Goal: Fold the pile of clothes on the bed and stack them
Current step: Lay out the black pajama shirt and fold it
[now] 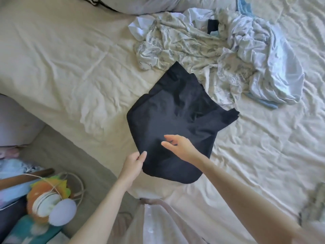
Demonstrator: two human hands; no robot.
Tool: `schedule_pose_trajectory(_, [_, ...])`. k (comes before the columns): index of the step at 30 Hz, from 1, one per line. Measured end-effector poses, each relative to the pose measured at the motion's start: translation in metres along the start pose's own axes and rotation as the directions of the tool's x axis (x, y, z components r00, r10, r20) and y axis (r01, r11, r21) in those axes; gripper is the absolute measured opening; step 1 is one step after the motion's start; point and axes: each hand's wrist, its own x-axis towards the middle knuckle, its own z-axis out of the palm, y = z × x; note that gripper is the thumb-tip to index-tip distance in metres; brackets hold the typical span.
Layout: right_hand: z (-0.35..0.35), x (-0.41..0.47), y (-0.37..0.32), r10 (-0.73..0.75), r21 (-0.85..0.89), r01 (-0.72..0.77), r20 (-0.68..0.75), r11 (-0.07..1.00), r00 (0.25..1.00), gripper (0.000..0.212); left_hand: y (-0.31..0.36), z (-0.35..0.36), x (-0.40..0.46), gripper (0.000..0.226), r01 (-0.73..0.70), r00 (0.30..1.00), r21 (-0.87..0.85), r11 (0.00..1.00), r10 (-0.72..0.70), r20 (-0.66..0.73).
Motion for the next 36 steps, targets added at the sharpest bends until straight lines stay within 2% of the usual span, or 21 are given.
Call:
schedule_pose_trajectory(1, [0.005,0.002,-0.010,-0.010,0.010,0.010,0.019,1.000,1.000,0.042,0.012,-0.003,-0.001,0.037,-0.080,0.996,0.177,0.981,0.074,0.044])
schedule_pose_trajectory(3, [0.009,0.002,-0.027,-0.052,-0.014,0.052,-0.017,0.999,0.998,0.032,0.040,-0.015,-0.006,0.046,-0.249,0.964,0.503,0.828,0.259,0.050])
schedule_pose_trajectory(5, [0.001,-0.001,-0.041,-0.109,-0.052,0.104,-0.106,0.993,0.988,0.021,0.075,-0.032,-0.019,0.049,-0.339,0.889,0.613,0.714,0.457,-0.040])
schedule_pose_trajectory(8, [-0.024,-0.013,-0.071,-0.236,0.003,0.242,-0.221,0.970,0.946,0.026,0.125,-0.058,-0.041,0.027,-0.448,0.758,0.561,0.696,0.628,-0.174])
schedule_pose_trajectory(11, [-0.048,-0.033,-0.112,-0.444,-0.057,0.451,-0.324,0.891,0.835,0.042,0.172,-0.080,-0.071,0.024,-0.600,0.618,0.497,0.627,0.757,-0.210])
schedule_pose_trajectory(13, [-0.065,-0.051,-0.144,-0.552,-0.142,0.550,-0.432,0.823,0.714,0.027,0.204,-0.097,-0.095,0.023,-0.668,0.558,0.432,0.606,0.792,-0.248])
schedule_pose_trajectory(15, [-0.088,-0.071,-0.180,-0.579,-0.153,0.602,-0.533,0.784,0.618,0.010,0.233,-0.118,-0.119,0.018,-0.722,0.503,0.380,0.579,0.815,-0.287])
schedule_pose_trajectory(18, [-0.134,-0.105,-0.239,-0.566,-0.059,0.657,-0.571,0.751,0.595,0.011,0.270,-0.158,-0.153,0.013,-0.782,0.404,0.351,0.515,0.848,-0.344])
schedule_pose_trajectory(20, [-0.161,-0.134,-0.278,-0.596,-0.031,0.704,-0.559,0.710,0.576,0.014,0.286,-0.181,-0.177,0.010,-0.825,0.397,0.271,0.495,0.851,-0.344])
schedule_pose_trajectory(21, [-0.172,-0.148,-0.296,-0.607,-0.008,0.727,-0.557,0.687,0.567,0.023,0.291,-0.191,-0.187,0.008,-0.845,0.397,0.226,0.484,0.852,-0.341])
schedule_pose_trajectory(23, [-0.189,-0.173,-0.327,-0.609,0.027,0.743,-0.554,0.669,0.568,0.033,0.297,-0.206,-0.205,0.008,-0.886,0.361,0.164,0.434,0.866,-0.345])
schedule_pose_trajectory(25, [-0.200,-0.192,-0.350,-0.586,0.071,0.737,-0.559,0.672,0.587,0.018,0.295,-0.215,-0.216,0.009,-0.919,0.321,0.122,0.375,0.892,-0.319])
schedule_pose_trajectory(26, [-0.204,-0.201,-0.361,-0.568,0.103,0.734,-0.565,0.671,0.599,0.011,0.290,-0.218,-0.218,0.014,-0.920,0.324,0.128,0.370,0.904,-0.279])
schedule_pose_trajectory(27, [-0.206,-0.209,-0.370,-0.556,0.128,0.731,-0.567,0.670,0.608,0.011,0.283,-0.217,-0.216,0.026,-0.905,0.359,0.154,0.396,0.907,-0.221])
schedule_pose_trajectory(29, [-0.205,-0.222,-0.385,-0.556,0.143,0.738,-0.568,0.660,0.607,0.011,0.258,-0.205,-0.203,0.052,-0.831,0.492,0.256,0.494,0.867,-0.077])
schedule_pose_trajectory(30, [-0.203,-0.228,-0.391,-0.561,0.141,0.746,-0.573,0.650,0.597,0.012,0.241,-0.196,-0.193,0.056,-0.783,0.563,0.301,0.545,0.826,-0.029])
schedule_pose_trajectory(31, [-0.202,-0.234,-0.397,-0.562,0.148,0.759,-0.586,0.635,0.584,0.013,0.225,-0.188,-0.183,0.051,-0.740,0.623,0.318,0.592,0.782,-0.007])
schedule_pose_trajectory(32, [-0.202,-0.237,-0.400,-0.554,0.161,0.771,-0.606,0.617,0.570,0.014,0.211,-0.181,-0.174,0.036,-0.703,0.661,0.331,0.630,0.750,-0.024])
schedule_pose_trajectory(33, [-0.203,-0.241,-0.403,-0.547,0.172,0.782,-0.626,0.599,0.556,0.014,0.200,-0.177,-0.168,0.015,-0.674,0.681,0.337,0.658,0.730,-0.064])
schedule_pose_trajectory(34, [-0.205,-0.242,-0.404,-0.539,0.171,0.791,-0.646,0.588,0.540,0.013,0.193,-0.176,-0.166,0.012,-0.654,0.685,0.341,0.675,0.720,-0.111])
schedule_pose_trajectory(36, [-0.213,-0.239,-0.401,-0.507,0.112,0.787,-0.708,0.607,0.492,0.016,0.194,-0.180,-0.164,0.031,-0.648,0.661,0.352,0.675,0.729,-0.180])
